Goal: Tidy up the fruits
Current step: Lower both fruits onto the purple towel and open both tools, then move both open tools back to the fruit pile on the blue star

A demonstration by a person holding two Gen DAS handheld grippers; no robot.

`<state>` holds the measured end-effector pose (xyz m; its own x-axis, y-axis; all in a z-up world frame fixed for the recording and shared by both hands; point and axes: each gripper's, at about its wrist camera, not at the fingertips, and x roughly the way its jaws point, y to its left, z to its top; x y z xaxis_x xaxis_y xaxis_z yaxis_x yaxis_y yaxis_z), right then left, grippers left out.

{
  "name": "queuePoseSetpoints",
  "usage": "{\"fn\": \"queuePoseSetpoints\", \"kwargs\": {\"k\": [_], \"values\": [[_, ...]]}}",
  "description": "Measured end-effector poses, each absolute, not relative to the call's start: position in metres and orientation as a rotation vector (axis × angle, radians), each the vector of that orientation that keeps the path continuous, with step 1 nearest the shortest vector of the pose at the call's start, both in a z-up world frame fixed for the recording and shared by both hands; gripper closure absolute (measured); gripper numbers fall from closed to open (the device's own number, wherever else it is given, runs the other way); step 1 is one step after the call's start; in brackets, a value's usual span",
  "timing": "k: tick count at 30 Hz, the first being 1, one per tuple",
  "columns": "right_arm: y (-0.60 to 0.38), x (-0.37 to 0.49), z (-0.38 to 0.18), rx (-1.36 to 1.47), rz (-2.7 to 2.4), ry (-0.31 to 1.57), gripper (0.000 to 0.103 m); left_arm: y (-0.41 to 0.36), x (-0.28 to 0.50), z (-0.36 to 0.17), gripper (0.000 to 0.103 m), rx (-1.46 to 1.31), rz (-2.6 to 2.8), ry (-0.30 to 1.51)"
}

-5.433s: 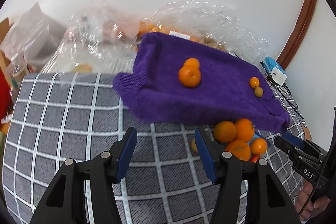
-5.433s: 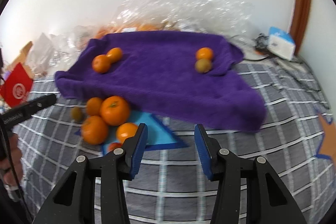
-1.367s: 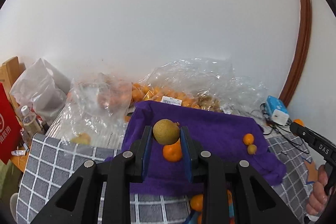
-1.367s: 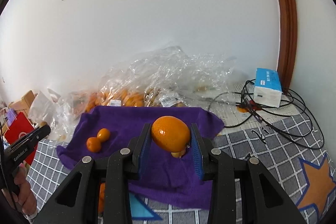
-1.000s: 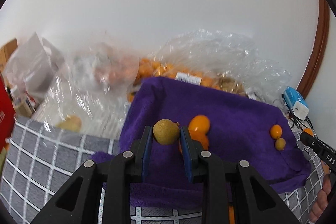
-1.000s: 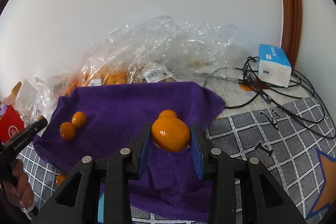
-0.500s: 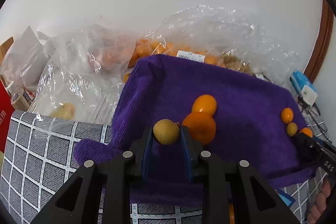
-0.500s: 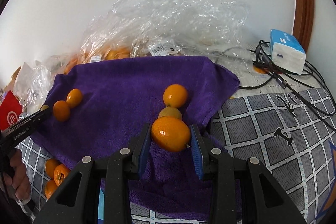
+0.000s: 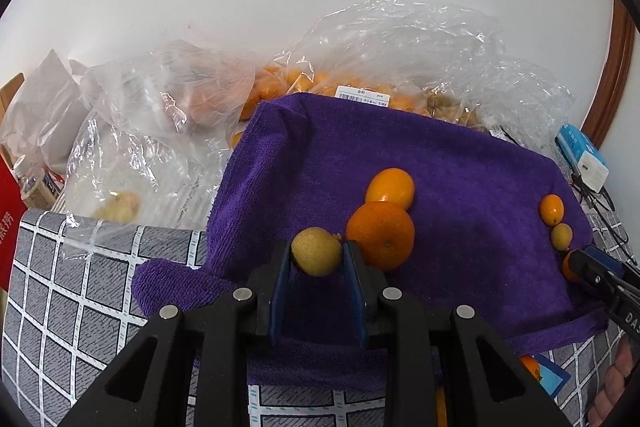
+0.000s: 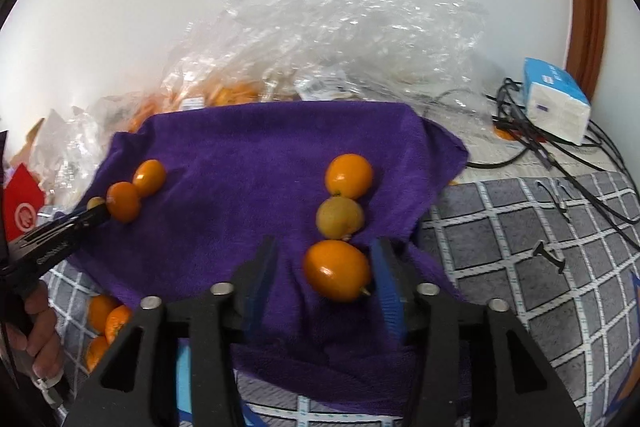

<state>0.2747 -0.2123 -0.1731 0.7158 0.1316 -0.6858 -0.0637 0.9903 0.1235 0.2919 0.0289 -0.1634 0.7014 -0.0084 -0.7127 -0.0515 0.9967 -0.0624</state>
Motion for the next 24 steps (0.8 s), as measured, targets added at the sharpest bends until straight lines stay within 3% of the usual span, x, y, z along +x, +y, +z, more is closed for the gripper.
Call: {"fn": "queuePoseSetpoints", "kwargs": {"k": [1, 3, 11, 15, 18, 24], "values": [[-0.211, 0.273, -0.172, 0.092, 0.113, 0.757, 0.039, 0.029, 0.292, -0.163, 0.076, -0.083, 0.02, 0.795], [-0.207, 0.269, -0.166, 0.077, 0.123, 0.726, 0.034, 0.029, 0.291, -0.162, 0.074, -0.089, 0.017, 0.795], [-0.205, 0.256, -0.141, 0.08, 0.073, 0.636, 0.034, 0.028, 0.28, -0.144, 0.069, -0.106, -0.003, 0.758], [-0.204, 0.244, -0.13, 0.092, 0.06, 0.667, 0.034, 0.028, 0.272, -0.127, 0.068, -0.108, -0.015, 0.73], [-0.199, 0.227, -0.129, 0.096, 0.084, 0.688, 0.034, 0.03, 0.266, -0.115, 0.06, -0.117, 0.001, 0.706], [-0.178, 0.185, -0.145, 0.069, 0.183, 0.721, 0.034, 0.038, 0.227, -0.114, 0.059, -0.077, 0.021, 0.743]]}}
